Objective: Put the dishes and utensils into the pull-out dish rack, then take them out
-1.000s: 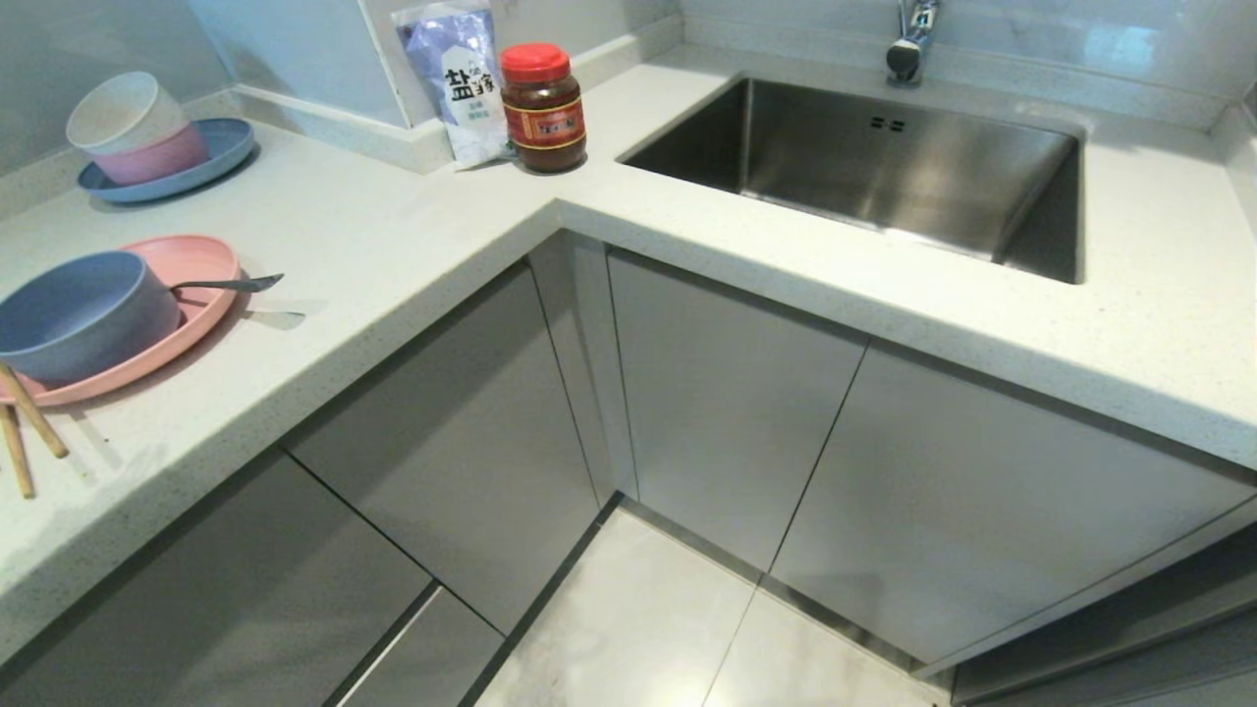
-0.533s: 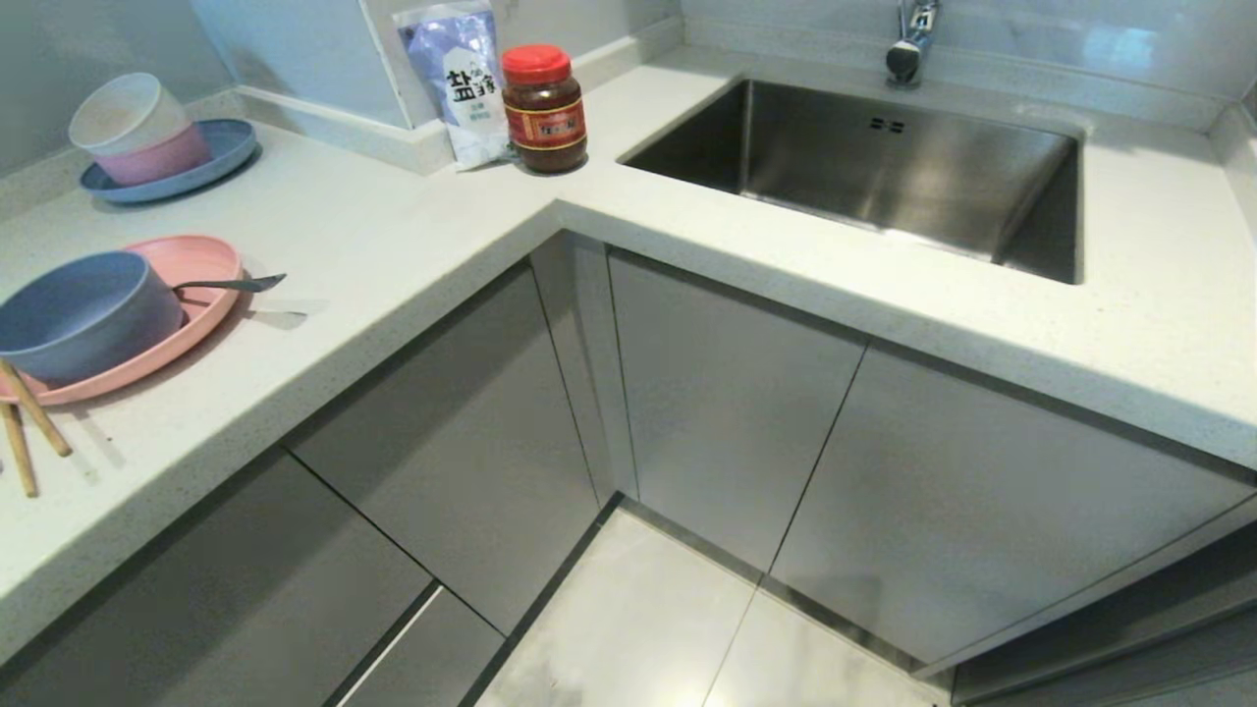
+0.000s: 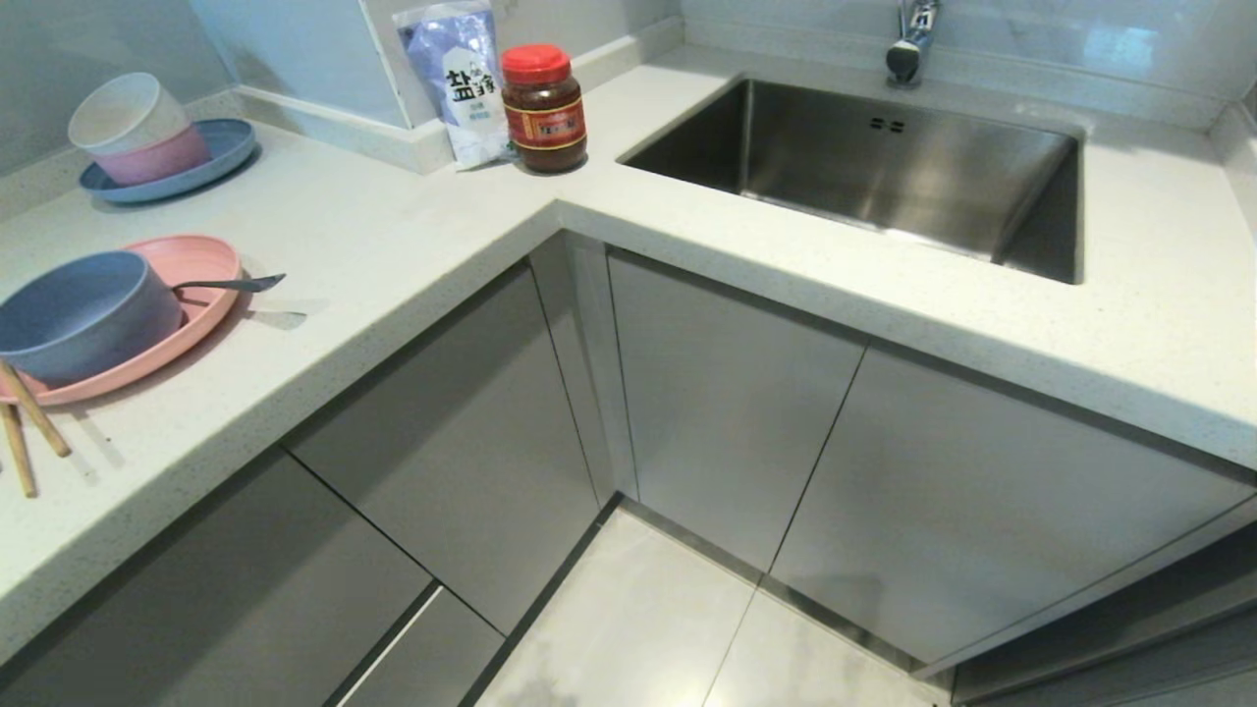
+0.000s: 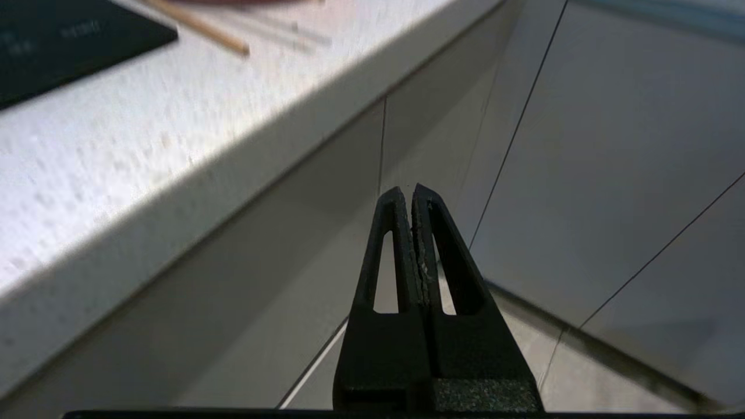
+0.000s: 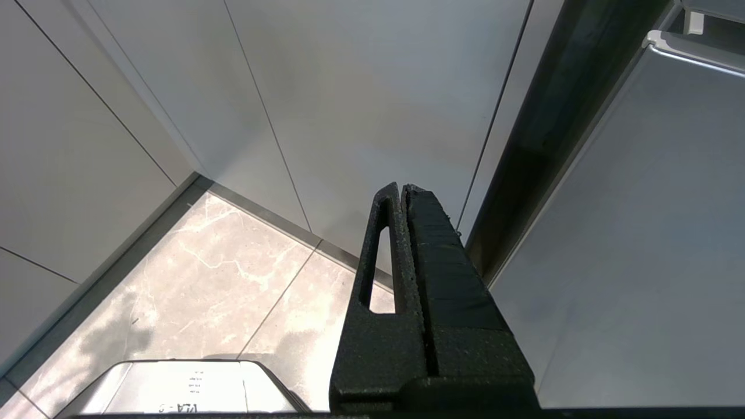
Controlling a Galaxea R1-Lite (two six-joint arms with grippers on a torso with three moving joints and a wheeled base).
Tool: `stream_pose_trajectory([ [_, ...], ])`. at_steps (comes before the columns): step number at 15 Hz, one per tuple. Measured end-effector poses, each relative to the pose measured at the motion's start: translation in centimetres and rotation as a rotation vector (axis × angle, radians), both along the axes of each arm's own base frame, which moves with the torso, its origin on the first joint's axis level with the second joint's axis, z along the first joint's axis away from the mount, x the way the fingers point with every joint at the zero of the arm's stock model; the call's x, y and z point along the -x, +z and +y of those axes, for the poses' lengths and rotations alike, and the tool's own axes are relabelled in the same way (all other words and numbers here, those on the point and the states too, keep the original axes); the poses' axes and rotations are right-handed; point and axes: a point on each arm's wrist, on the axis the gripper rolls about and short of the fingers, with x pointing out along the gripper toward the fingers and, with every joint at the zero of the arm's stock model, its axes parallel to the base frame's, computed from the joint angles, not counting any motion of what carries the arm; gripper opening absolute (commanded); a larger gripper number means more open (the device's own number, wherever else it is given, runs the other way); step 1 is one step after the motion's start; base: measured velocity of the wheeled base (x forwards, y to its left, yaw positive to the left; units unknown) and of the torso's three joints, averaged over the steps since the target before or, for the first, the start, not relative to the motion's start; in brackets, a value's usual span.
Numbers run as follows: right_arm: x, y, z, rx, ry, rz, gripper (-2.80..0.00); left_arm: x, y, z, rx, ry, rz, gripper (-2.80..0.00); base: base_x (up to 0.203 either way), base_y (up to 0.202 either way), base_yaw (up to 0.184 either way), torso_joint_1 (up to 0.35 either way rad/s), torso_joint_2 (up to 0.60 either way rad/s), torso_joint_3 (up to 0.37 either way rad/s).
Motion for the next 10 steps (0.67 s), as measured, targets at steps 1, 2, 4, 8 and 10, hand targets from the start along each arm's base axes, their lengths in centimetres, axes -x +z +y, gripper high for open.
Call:
stream_pose_trajectory([
  [1,0.0,0.0,0.0,0.0,0.0,0.0,-2.8,-0.4,-0.9,0.0,-0.015,0.01,0.025,-2.8,0.0,0.0,0.0,0.0,0.0,0.0],
  [2,0.0,0.0,0.0,0.0,0.0,0.0,-2.8,-0.8,-1.9,0.0,-0.038,0.019,0.054,-2.8,0.0,0.0,0.0,0.0,0.0,0.0],
  [4,0.0,0.0,0.0,0.0,0.001,0.0,-2.8,-1.5,-3.1,0.0,-0.08,-0.002,0.045,-2.8,0.0,0.0,0.0,0.0,0.0,0.0],
  [8,0.0,0.0,0.0,0.0,0.0,0.0,-2.8,-1.8,-4.6,-0.2,-0.1,-0.075,0.131,-2.8,0.0,0.0,0.0,0.0,0.0,0.0],
  [10,0.0,0.0,0.0,0.0,0.0,0.0,-2.8,-1.8,-4.8,-0.2,-0.068,-0.081,0.149,-2.8,0.0,0.0,0.0,0.0,0.0,0.0],
])
